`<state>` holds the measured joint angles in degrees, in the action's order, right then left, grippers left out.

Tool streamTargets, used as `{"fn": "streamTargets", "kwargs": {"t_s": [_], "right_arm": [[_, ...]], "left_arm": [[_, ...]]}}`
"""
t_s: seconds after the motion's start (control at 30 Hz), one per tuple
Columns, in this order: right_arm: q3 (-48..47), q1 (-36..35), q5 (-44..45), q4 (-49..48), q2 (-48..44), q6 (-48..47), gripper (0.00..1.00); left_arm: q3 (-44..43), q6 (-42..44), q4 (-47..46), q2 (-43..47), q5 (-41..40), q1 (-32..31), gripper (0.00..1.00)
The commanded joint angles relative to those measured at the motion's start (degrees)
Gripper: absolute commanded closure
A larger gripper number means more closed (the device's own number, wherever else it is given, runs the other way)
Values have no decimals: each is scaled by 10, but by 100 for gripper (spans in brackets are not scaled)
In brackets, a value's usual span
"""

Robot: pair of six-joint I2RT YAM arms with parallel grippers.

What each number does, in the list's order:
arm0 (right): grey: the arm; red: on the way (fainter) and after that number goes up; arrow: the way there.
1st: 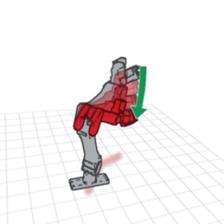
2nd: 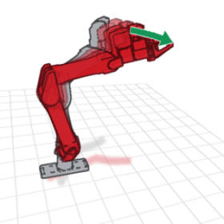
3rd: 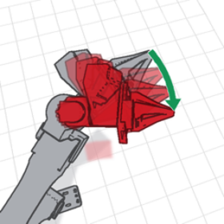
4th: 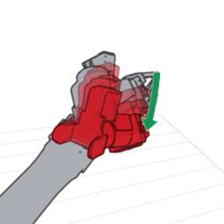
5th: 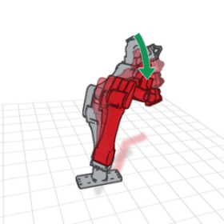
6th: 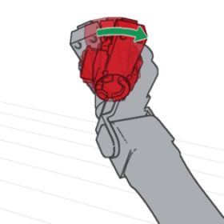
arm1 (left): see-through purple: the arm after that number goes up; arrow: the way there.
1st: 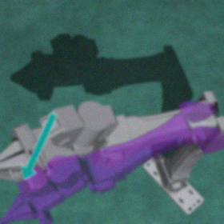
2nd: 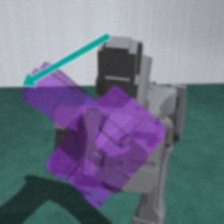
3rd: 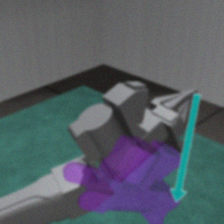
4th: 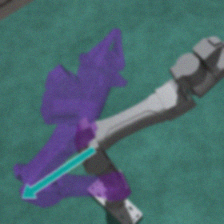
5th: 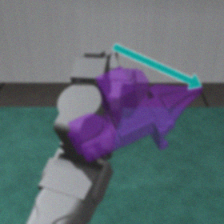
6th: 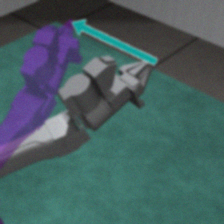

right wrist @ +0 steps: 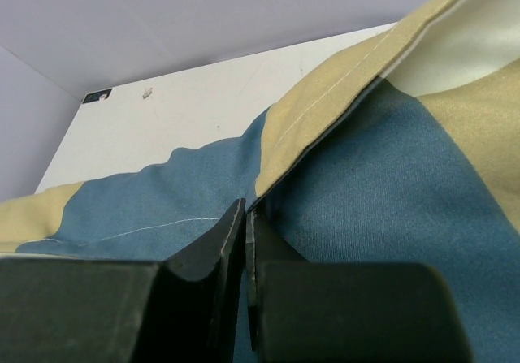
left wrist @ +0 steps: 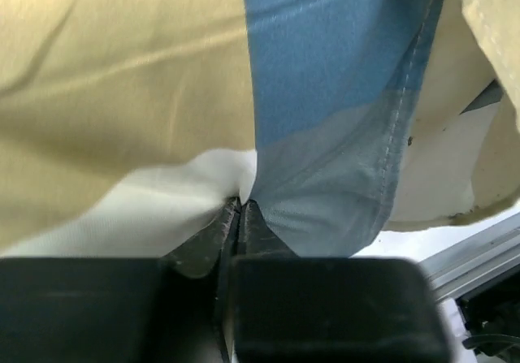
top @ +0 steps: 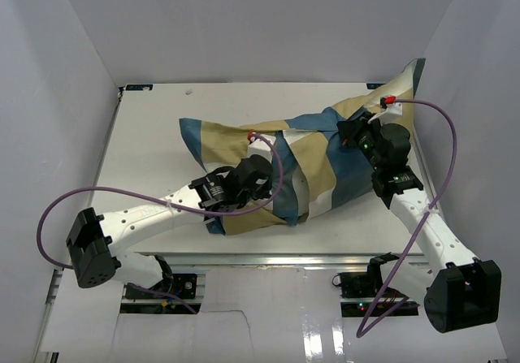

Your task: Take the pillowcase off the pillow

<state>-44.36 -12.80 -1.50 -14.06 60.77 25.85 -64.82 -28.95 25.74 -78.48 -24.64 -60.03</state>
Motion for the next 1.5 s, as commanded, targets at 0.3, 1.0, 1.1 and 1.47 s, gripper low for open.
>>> {"fn": "streamTargets", "kwargs": {"t_s": [0.3,1.0,1.1,1.47], "right_arm": [[-84,6,12,121,19,-54,92],[-61,-101,-49,167,-26,-105,43],[-79,-139,-24,174,33,-114,43],[-36,-217,76,148,131,-105,51]], "left_arm": [[85,-15,7,167,-83,2,100],[88,12,-87,124,13,7,96],[80,12,-89,124,6,8,82],[-63,42,-54,-29,0,35,14]]}}
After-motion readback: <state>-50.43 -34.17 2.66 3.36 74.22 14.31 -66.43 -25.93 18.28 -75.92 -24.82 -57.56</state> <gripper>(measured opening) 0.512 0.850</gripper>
